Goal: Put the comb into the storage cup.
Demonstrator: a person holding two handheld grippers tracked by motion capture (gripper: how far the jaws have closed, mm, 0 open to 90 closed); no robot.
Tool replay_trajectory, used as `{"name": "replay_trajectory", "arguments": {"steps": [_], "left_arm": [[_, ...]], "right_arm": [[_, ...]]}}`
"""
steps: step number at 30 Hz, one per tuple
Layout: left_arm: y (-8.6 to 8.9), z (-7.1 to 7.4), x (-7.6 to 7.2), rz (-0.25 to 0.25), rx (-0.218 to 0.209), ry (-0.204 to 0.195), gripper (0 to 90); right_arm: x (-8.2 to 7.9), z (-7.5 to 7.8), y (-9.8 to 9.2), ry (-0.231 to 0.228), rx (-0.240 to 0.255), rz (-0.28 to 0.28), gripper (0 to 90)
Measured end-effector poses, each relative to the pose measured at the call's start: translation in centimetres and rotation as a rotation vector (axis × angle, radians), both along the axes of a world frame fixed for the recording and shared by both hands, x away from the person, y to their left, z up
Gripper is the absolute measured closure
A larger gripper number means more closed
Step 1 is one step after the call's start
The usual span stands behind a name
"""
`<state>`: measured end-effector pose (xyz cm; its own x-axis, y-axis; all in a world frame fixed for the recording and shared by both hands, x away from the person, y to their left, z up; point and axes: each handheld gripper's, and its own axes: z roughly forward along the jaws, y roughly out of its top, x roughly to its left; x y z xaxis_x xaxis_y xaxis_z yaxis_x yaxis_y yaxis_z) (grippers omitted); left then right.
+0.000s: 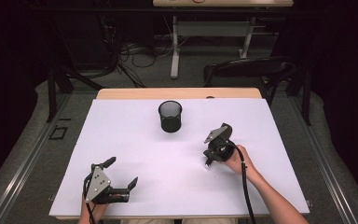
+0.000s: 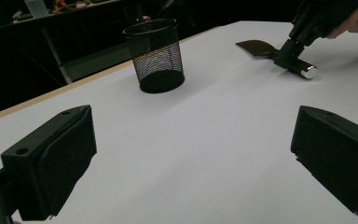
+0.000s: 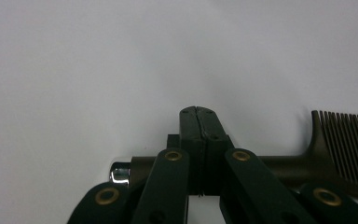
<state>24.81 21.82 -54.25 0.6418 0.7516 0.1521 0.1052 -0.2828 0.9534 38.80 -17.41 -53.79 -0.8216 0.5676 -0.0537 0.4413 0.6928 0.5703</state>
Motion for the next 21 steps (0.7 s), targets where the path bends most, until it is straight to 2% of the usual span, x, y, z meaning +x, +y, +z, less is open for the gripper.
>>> {"name": "replay_trajectory", "arguments": {"steps": [9, 21], "left_arm": [[0.0, 0.0, 0.0, 0.003, -0.001, 0.0, 0.0], [0.0, 0.0, 0.0, 0.006, -0.001, 0.0, 0.0]], "right_arm": [[-0.4, 0.0, -0.7, 0.005, -0.026, 0.009, 90.0], [-1.4, 0.0, -1.6, 0.018, -0.033, 0.009, 90.0]]}}
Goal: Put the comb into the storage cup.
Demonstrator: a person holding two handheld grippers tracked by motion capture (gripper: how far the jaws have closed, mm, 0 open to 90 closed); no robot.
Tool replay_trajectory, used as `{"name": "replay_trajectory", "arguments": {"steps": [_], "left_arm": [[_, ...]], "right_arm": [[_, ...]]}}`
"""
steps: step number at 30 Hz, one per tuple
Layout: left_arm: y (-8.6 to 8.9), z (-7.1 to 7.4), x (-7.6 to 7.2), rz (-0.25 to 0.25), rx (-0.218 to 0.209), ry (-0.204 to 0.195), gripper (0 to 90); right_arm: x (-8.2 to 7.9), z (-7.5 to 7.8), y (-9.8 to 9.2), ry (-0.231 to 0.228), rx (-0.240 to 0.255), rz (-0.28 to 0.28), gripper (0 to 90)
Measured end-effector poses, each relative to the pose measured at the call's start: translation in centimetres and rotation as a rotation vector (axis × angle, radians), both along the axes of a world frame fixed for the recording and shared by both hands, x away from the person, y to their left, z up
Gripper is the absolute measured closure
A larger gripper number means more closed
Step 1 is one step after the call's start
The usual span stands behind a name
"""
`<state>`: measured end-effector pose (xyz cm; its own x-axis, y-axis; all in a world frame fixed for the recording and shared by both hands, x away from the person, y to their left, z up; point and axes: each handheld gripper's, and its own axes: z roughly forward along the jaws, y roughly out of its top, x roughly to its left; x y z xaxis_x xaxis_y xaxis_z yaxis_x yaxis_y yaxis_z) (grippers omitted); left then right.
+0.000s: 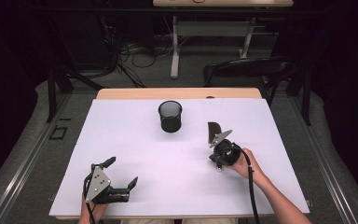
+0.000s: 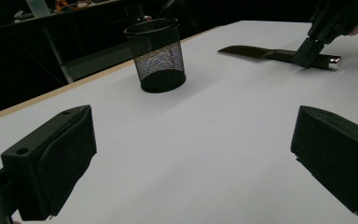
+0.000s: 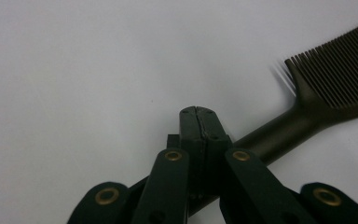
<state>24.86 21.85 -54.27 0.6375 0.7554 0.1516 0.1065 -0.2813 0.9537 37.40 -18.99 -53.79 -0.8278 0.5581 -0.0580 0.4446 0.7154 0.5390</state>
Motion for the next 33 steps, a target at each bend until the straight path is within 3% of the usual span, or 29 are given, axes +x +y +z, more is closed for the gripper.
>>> {"name": "replay_trajectory", "arguments": {"steps": [14, 29, 33], "left_arm": [[0.0, 0.0, 0.0, -0.001, 0.003, -0.001, 0.0], [0.0, 0.0, 0.0, -0.004, 0.01, 0.003, 0.0], [0.0, 0.0, -0.1, -0.008, 0.014, 0.004, 0.0]], "right_arm": [[-1.1, 0.1, -1.6, 0.009, -0.033, -0.006, 90.0], [-1.2, 0.4, -3.9, 0.013, -0.06, -0.083, 90.0], [-1.2, 0.3, -4.2, 0.018, -0.035, -0.09, 87.3]]}}
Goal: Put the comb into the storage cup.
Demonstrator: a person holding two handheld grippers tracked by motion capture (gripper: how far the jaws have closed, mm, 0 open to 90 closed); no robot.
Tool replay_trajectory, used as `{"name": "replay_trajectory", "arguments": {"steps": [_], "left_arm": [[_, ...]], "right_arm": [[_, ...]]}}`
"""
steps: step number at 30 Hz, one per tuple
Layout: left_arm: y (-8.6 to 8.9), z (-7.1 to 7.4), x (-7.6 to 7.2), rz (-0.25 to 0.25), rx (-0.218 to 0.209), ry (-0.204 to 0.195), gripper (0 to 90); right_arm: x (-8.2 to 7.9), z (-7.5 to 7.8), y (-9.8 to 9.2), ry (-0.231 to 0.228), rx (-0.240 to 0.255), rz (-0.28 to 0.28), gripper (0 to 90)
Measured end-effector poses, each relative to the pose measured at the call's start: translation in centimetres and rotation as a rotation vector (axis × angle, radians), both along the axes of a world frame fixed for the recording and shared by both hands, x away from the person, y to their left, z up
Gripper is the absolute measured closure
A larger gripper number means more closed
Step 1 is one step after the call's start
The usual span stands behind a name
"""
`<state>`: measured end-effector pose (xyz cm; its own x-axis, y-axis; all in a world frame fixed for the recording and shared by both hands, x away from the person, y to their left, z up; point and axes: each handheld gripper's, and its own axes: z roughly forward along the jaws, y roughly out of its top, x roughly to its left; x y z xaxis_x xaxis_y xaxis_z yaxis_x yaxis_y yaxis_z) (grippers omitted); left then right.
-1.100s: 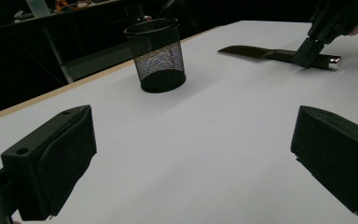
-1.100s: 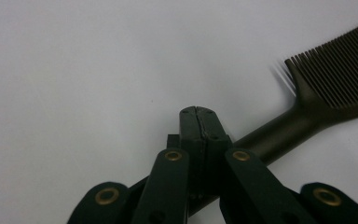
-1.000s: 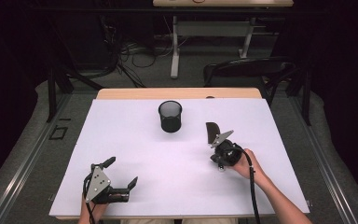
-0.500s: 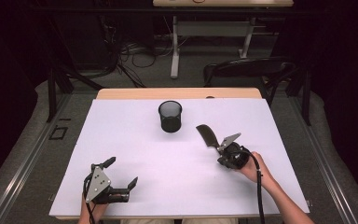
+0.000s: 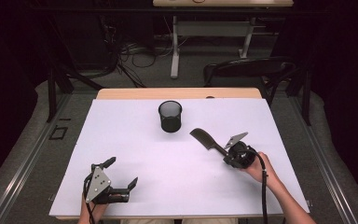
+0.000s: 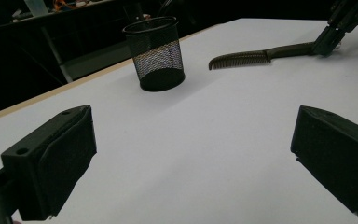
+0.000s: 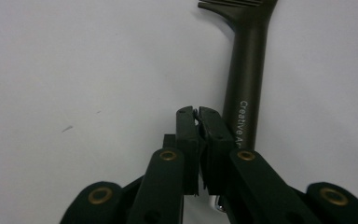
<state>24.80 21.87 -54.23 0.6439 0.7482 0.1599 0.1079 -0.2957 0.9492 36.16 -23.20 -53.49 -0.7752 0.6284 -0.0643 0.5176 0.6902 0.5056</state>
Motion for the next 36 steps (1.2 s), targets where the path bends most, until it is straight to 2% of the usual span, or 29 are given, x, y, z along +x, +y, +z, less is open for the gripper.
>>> {"name": "replay_trajectory", "arguments": {"steps": [7, 8, 10, 12, 14, 15, 19, 25, 28, 29, 30, 33, 36], "left_arm": [[0.0, 0.0, -0.1, -0.001, -0.002, -0.002, 0.0], [0.0, 0.0, -0.1, -0.001, -0.003, -0.003, 0.0], [0.0, 0.0, -0.1, 0.0, -0.004, -0.002, 0.0], [-0.1, 0.0, 0.0, -0.001, -0.005, 0.0, 0.0], [-0.1, 0.0, 0.0, -0.002, -0.004, -0.002, 0.0], [-0.1, 0.0, 0.0, -0.003, -0.003, -0.002, 0.0], [-0.1, 0.0, 0.0, -0.003, -0.009, -0.001, 0.0], [-0.2, 0.0, 0.0, -0.006, -0.005, -0.002, 0.0], [-0.2, 0.0, 0.0, -0.006, -0.005, -0.001, 0.0], [-0.2, 0.0, 0.0, -0.006, -0.005, -0.001, 0.0], [-0.2, 0.0, 0.0, -0.005, -0.005, -0.002, 0.0], [-0.2, 0.0, 0.0, -0.004, -0.005, -0.002, 0.0], [-0.2, 0.0, 0.0, -0.006, -0.002, -0.004, 0.0]], "right_arm": [[-0.8, 0.8, -0.5, 0.037, 0.07, -0.001, 69.3], [-0.9, 1.0, -0.6, 0.043, 0.071, -0.003, 63.9], [-1.3, 1.4, -0.7, 0.05, 0.083, -0.014, 60.4], [-1.4, 1.7, -0.8, 0.051, 0.081, -0.011, 51.2], [-1.6, 2.2, -0.8, 0.058, 0.09, -0.018, 45.9], [-1.6, 2.3, -0.8, 0.046, 0.094, -0.023, 41.8], [-1.5, 2.7, -0.9, 0.049, 0.09, -0.036, 29.5], [-1.0, 2.7, -0.7, 0.046, 0.056, -0.062, 20.4], [-0.5, 2.5, -0.7, 0.058, 0.048, -0.08, 15.4], [-0.3, 2.6, -0.7, 0.068, 0.032, -0.076, 15.1], [-0.1, 2.5, -0.7, 0.055, 0.049, -0.079, 13.7], [0.3, 2.7, -0.4, 0.053, 0.031, -0.086, 8.6], [0.8, 2.9, 0.0, 0.05, 0.047, -0.087, 4.6]]}}
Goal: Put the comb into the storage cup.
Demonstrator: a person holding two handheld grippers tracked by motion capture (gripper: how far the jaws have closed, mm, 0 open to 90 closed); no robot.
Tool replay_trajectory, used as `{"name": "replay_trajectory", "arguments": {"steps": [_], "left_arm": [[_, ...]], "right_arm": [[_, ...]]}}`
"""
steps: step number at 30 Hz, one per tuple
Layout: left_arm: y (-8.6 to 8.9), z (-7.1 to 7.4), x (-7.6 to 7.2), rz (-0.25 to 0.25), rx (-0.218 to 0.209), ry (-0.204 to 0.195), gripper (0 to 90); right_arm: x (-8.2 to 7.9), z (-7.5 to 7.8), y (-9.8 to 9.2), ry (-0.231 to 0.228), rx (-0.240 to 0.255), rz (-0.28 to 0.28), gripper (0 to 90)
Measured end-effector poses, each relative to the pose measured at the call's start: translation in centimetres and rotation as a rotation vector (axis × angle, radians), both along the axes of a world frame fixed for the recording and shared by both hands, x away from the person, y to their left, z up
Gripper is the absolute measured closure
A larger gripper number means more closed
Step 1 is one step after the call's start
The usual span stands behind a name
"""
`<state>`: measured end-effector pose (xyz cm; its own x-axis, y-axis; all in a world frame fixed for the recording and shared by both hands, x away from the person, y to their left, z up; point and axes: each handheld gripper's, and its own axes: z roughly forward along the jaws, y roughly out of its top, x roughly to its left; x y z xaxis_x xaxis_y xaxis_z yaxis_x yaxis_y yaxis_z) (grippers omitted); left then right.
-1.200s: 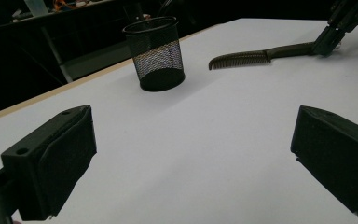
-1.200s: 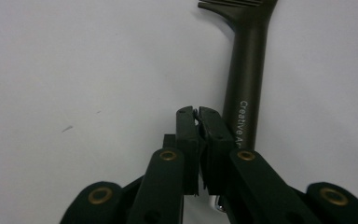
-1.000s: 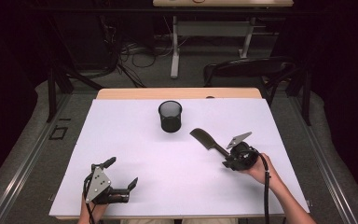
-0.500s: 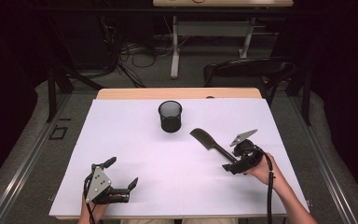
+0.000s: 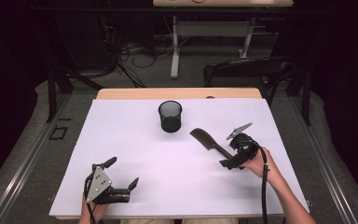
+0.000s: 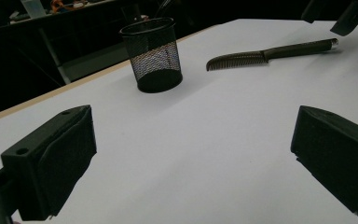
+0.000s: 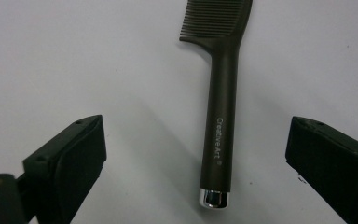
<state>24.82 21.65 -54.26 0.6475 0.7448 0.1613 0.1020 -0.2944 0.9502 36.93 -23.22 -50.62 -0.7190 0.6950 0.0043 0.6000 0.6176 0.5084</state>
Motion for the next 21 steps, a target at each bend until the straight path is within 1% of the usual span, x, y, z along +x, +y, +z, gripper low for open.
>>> {"name": "replay_trajectory", "arguments": {"steps": [2, 4, 7, 9, 11, 13, 16, 19, 20, 21], "left_arm": [[0.0, 0.0, 0.0, 0.001, -0.001, 0.0, 0.0], [0.0, 0.0, 0.1, 0.002, 0.0, 0.003, 0.0], [0.0, 0.0, 0.0, 0.002, 0.0, -0.001, 0.0], [0.0, 0.0, 0.0, 0.002, 0.001, -0.001, 0.0], [0.0, 0.0, 0.0, 0.005, -0.001, 0.0, 0.0], [0.1, 0.0, 0.1, 0.007, -0.002, 0.0, 0.0], [0.1, 0.0, 0.0, 0.006, -0.002, -0.002, 0.0], [0.1, 0.0, 0.0, 0.007, -0.001, -0.004, 0.0], [0.1, 0.0, 0.0, 0.007, -0.003, -0.003, 0.0], [0.1, 0.0, 0.0, 0.007, -0.005, -0.002, 0.0]], "right_arm": [[0.3, 0.1, 0.4, -0.002, -0.004, -0.003, 2.1], [0.6, 0.2, 0.8, -0.002, 0.004, -0.003, 0.0], [1.2, 0.1, 1.5, 0.002, 0.005, -0.004, 0.0], [1.5, -0.2, 1.9, -0.003, 0.005, -0.003, 0.0], [1.9, -0.3, 2.4, 0.005, -0.009, 0.004, 0.0], [2.2, -0.3, 2.8, 0.003, -0.019, 0.006, 0.0], [2.5, -0.5, 3.2, 0.009, -0.021, 0.016, 0.0], [2.9, -0.6, 3.7, 0.025, -0.037, 0.021, 0.0], [3.1, -0.7, 3.8, 0.023, -0.043, 0.028, 0.0], [3.2, -0.7, 3.9, 0.028, -0.042, 0.023, 0.0]]}}
